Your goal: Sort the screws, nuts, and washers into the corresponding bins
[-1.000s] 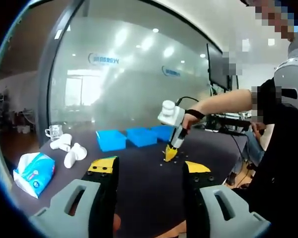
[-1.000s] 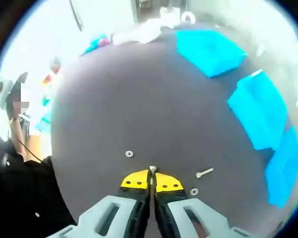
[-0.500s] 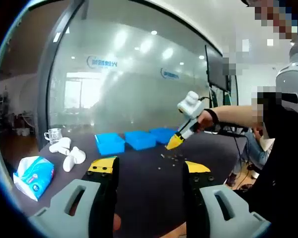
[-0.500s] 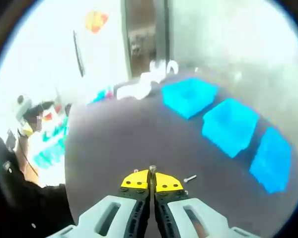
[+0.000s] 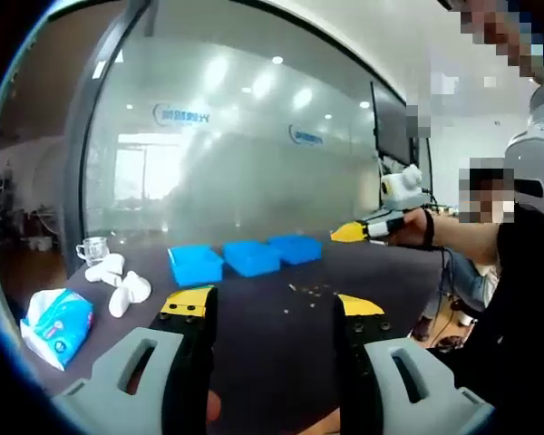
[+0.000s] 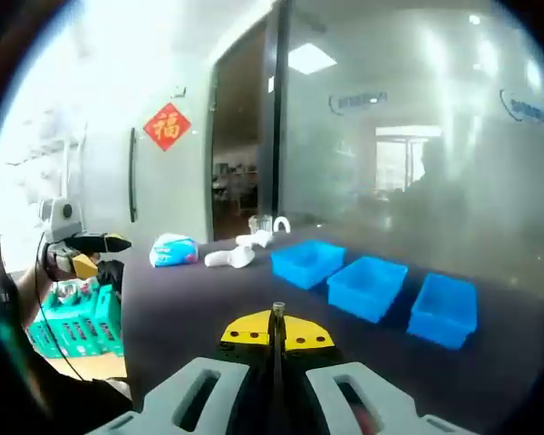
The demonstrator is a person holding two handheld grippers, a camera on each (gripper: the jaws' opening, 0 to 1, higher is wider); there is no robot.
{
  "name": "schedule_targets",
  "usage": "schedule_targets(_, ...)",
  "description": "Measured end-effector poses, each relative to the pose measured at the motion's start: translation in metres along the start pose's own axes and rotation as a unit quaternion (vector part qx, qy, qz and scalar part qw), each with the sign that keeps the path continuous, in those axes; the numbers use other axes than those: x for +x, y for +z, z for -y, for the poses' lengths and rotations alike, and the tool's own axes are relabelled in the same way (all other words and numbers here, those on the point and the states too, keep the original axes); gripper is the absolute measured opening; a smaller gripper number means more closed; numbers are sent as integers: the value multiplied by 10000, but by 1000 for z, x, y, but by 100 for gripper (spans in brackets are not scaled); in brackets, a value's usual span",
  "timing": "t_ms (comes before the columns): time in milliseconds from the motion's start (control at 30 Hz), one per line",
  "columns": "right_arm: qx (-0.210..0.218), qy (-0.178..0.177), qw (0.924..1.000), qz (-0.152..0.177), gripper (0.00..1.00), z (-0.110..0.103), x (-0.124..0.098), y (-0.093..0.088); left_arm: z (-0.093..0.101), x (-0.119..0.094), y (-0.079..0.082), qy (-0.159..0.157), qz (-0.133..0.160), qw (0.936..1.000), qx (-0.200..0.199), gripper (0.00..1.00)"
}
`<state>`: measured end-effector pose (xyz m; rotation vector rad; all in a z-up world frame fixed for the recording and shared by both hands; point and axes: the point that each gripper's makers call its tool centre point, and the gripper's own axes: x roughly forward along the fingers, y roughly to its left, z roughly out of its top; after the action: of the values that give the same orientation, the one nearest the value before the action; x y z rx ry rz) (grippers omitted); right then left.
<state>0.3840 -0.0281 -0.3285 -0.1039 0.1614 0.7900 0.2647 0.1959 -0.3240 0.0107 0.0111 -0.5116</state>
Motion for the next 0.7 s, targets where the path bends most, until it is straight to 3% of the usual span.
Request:
schedule_targets(167, 372, -547, 9957, 651, 0, 16, -34, 5, 3, 2, -1, -45, -6, 10000, -22, 50)
schedule_targets(267, 477, -1002, 9898, 889, 0, 37, -57, 2, 3, 2, -1, -49, -10, 10000, -49, 50)
schedule_targets(367, 260, -1462, 9845, 931, 0, 53, -77, -4, 4, 2, -2, -52, -28, 10000, -59, 50)
schedule_targets(567, 305, -1861, 9772, 979, 0, 65, -103, -15, 3, 4, -3, -37, -42, 10000, -67, 50)
schedule_targets(700, 353, -2058, 9717, 1101, 0, 78, -106, -11, 3, 7, -2, -32, -28, 10000, -83, 50)
